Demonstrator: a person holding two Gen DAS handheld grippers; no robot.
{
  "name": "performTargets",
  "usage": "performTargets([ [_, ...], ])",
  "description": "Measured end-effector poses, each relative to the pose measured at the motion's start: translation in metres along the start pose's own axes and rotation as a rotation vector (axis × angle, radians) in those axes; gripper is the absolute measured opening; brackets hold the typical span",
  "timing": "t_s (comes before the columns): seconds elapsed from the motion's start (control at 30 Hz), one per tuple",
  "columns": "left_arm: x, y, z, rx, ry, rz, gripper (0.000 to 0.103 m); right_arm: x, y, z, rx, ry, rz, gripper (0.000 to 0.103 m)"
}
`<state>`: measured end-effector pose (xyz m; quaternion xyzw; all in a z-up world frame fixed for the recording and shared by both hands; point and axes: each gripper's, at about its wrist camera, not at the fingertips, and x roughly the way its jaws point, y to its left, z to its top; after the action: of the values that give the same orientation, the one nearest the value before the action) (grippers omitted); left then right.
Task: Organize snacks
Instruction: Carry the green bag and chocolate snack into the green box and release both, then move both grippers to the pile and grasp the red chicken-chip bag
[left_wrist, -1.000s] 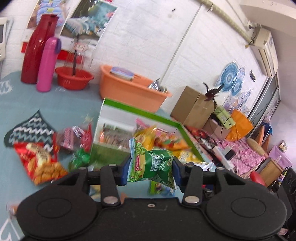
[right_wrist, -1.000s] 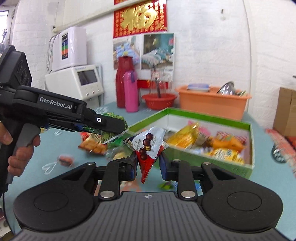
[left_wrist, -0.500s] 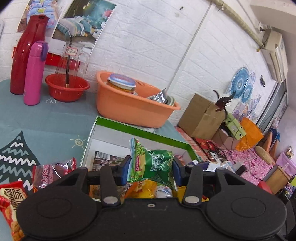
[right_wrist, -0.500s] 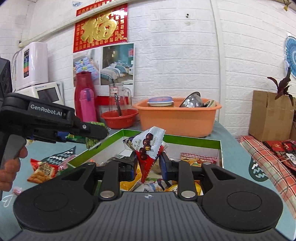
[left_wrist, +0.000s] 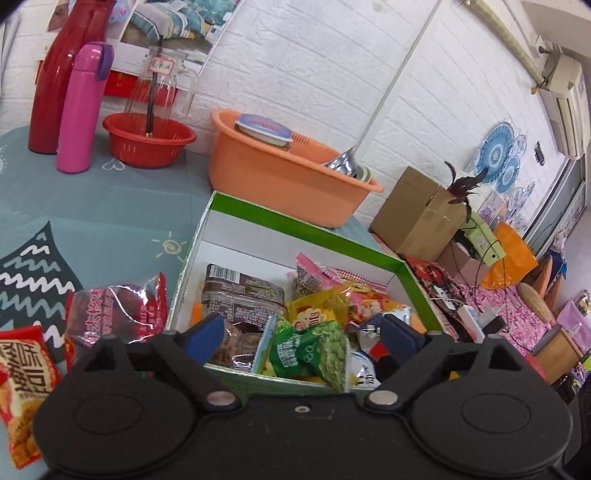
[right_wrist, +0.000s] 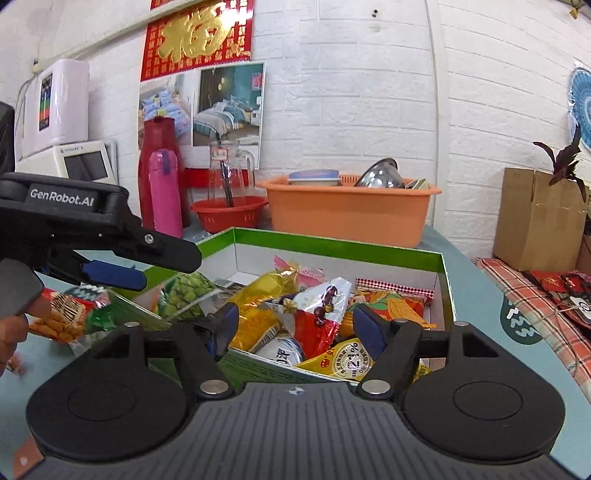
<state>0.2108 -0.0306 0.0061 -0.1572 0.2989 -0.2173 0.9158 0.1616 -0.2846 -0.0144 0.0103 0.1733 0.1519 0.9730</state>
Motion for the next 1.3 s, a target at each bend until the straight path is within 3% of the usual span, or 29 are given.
performTargets([
  [0.3,-0.087,0.013,-0.017,-0.056,-0.079,0.050,0.103,-0.049,0.027,0.011,-0.028,-0.054,0.123,0.103],
  [0.63,-0.149,0.064,-0.059,-0.140,-0.091,0.145,0.103,-0.055,0.071,0.001,-0.091,0.033,0.249,0.103],
  [0.77,-0.155,0.084,-0.061,-0.174,-0.099,0.190,0.103,-0.052,0.092,-0.005,-0.139,0.061,0.290,0.103],
  [0.97,-0.145,0.105,-0.046,-0.199,-0.118,0.158,0.103,-0.040,0.116,-0.007,-0.176,0.099,0.339,0.103],
  [1.3,-0.107,0.142,-0.025,-0.220,-0.059,0.157,0.103,-0.008,0.146,-0.009,-0.148,0.171,0.396,0.103],
])
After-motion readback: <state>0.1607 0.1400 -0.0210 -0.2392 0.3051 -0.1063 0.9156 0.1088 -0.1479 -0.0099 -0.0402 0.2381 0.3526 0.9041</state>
